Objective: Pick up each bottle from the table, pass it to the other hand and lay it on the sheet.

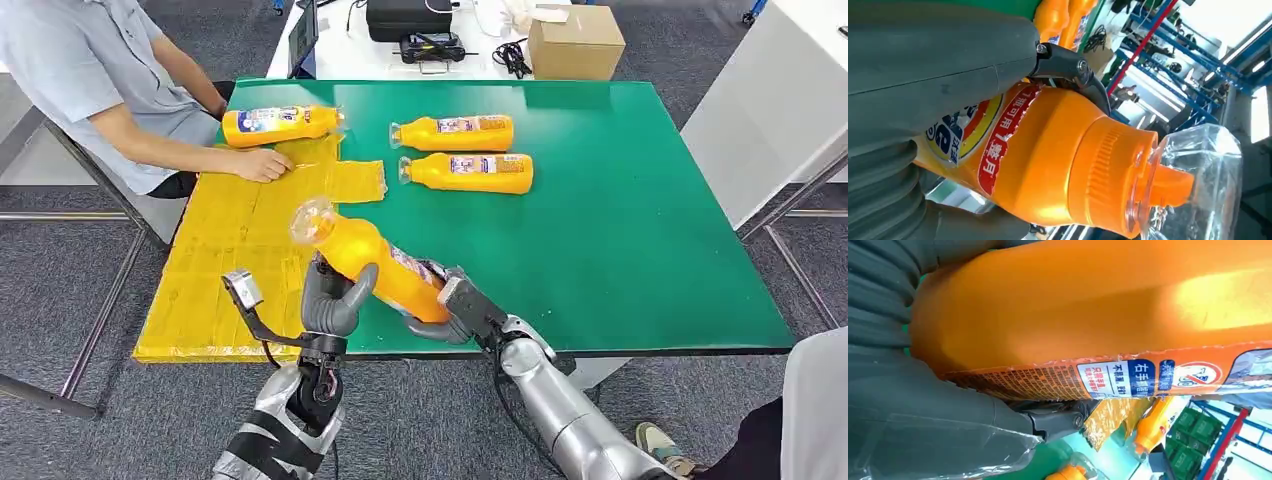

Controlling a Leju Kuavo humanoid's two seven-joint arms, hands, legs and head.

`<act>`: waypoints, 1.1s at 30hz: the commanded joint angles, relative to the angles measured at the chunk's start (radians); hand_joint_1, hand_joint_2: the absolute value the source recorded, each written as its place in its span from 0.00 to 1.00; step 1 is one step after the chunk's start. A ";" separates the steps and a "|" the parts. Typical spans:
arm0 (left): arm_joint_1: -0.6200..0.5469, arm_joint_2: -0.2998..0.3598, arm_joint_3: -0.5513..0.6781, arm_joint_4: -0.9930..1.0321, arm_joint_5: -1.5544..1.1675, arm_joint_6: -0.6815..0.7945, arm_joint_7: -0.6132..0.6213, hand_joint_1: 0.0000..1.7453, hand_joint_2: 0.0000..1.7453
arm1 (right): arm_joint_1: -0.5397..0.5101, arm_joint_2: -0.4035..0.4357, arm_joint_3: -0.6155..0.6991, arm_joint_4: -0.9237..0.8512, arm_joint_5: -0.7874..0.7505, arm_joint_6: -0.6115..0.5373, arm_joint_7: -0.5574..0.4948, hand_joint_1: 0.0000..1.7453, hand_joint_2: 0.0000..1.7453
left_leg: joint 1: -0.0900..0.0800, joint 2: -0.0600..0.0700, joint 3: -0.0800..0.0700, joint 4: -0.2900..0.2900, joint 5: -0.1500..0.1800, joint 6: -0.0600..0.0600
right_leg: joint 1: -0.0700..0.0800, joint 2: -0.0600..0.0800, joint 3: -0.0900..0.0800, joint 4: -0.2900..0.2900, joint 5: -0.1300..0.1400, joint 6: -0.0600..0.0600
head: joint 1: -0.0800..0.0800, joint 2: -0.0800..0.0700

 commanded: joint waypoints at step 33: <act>-0.027 0.052 -0.110 -0.052 -0.371 0.437 -0.074 1.00 1.00 | 0.002 0.037 -0.130 0.072 -0.015 -0.104 0.013 0.00 1.00 | 0.001 0.001 0.004 0.000 -0.001 -0.002 | 0.001 0.001 0.004 0.000 -0.001 -0.002 | 0.000 0.000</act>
